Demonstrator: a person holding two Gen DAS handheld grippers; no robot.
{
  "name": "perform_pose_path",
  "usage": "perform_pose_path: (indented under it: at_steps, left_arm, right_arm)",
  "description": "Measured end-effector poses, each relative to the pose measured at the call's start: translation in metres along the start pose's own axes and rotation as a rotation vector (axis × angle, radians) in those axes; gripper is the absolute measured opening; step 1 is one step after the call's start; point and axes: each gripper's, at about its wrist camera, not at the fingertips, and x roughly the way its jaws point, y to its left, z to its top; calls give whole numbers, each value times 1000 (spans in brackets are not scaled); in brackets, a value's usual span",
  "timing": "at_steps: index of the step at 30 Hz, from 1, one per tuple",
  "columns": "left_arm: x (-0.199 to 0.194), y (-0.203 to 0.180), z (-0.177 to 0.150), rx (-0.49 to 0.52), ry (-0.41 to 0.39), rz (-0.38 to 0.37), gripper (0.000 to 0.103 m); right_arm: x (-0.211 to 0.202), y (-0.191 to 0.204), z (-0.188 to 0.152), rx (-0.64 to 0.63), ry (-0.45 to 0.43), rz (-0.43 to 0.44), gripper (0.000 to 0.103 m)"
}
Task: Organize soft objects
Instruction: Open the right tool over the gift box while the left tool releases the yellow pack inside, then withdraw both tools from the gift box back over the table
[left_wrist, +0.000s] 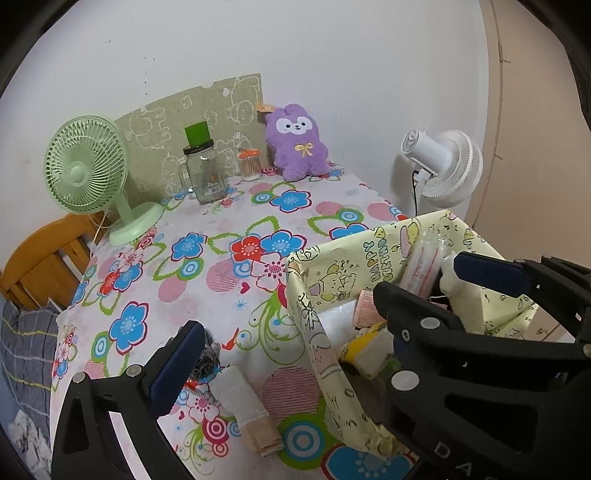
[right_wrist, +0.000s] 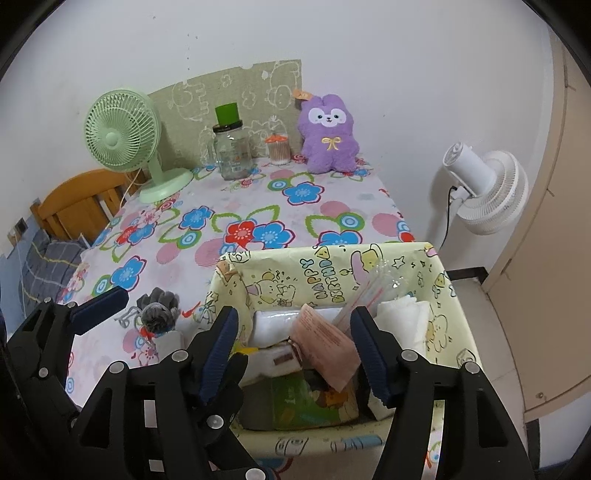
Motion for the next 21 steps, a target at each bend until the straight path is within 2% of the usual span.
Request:
perform_pose_path:
  at_steps: [5, 12, 16, 21]
  left_arm:
    - [-13, 1, -4, 1, -19, -4, 103]
    - [-30, 8, -10, -6, -37, -14, 103]
    - [-39, 13, -14, -6, -49, -9, 103]
    - [-50, 22, -22, -18, -61, -3, 103]
  right_arm:
    - [-13, 5, -4, -2, -12, -3, 67]
    - [-30, 14, -9, -4, -42, -12, 81]
    - [-39, 22, -13, -8, -62, -11, 83]
    - [-48, 32, -17, -13, -83, -5, 91]
